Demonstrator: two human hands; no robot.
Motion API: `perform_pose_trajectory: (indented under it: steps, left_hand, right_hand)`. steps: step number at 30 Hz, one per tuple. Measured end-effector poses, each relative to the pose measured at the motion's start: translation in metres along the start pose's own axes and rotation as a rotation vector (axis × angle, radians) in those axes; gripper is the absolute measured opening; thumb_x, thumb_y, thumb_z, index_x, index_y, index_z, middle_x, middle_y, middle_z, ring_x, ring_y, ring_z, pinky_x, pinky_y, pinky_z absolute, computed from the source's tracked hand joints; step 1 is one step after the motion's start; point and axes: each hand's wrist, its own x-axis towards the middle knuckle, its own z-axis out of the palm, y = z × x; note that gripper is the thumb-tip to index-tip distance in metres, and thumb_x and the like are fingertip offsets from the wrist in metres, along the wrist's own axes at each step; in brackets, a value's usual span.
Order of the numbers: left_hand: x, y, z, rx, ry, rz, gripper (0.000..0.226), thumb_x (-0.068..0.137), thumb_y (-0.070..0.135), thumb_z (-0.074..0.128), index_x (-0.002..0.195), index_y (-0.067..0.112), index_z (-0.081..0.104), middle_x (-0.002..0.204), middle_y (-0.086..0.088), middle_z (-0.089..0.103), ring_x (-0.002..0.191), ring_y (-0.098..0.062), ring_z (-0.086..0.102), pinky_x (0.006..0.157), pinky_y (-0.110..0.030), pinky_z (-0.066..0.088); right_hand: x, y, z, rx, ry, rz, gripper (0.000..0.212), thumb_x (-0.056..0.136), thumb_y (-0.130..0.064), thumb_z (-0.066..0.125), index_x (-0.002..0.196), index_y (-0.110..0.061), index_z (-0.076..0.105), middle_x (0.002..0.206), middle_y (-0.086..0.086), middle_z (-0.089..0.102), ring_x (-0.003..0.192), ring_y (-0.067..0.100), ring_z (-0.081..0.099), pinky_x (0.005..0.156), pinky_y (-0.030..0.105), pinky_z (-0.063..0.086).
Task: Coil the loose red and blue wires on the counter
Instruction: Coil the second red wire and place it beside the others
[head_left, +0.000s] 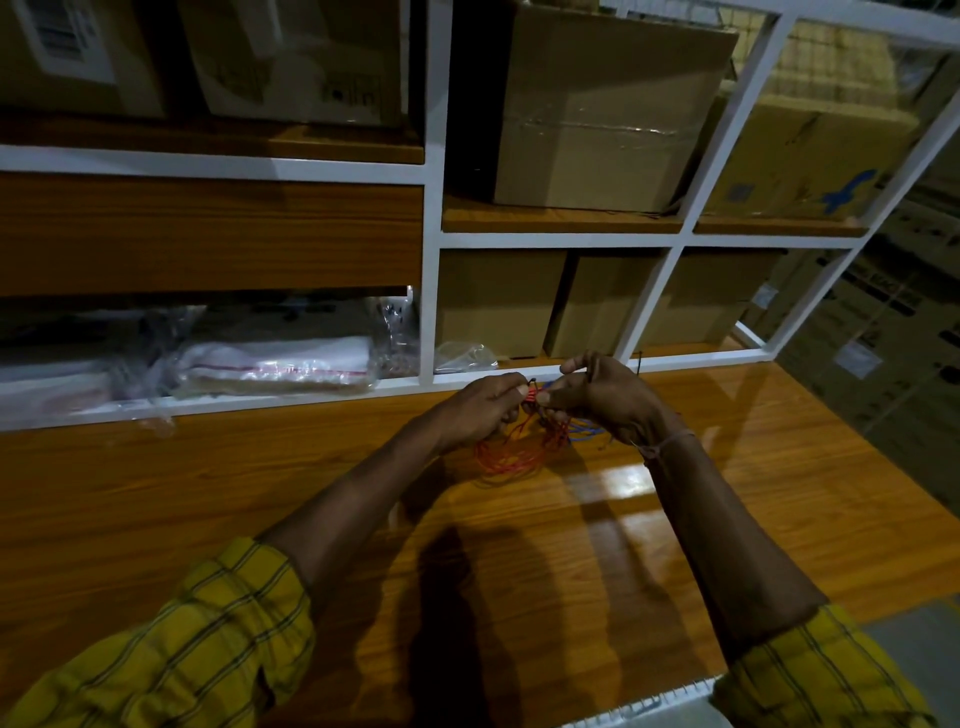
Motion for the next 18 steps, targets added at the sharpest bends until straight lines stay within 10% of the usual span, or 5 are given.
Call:
perform_pose_trajectory:
  steps: [18]
  left_hand:
    - [-0.0031,-0.0002,0.0024,0.049,-0.012,0.029,0.020,0.111,0.032,0.039,0.113,0.027,0.058,0.083,0.003,0.052,0.069,-0.007,0.046,0.060,-0.022,0.039]
  right_hand:
    - [-0.0032,0.0020,-0.0013,0.013,-0.029,0.015,0.059,0.078,0.006,0.082,0.119,-0.007,0.043,0.079,0.014,0.073,0.063,0.023,0.065,0.063,0.033,0.054]
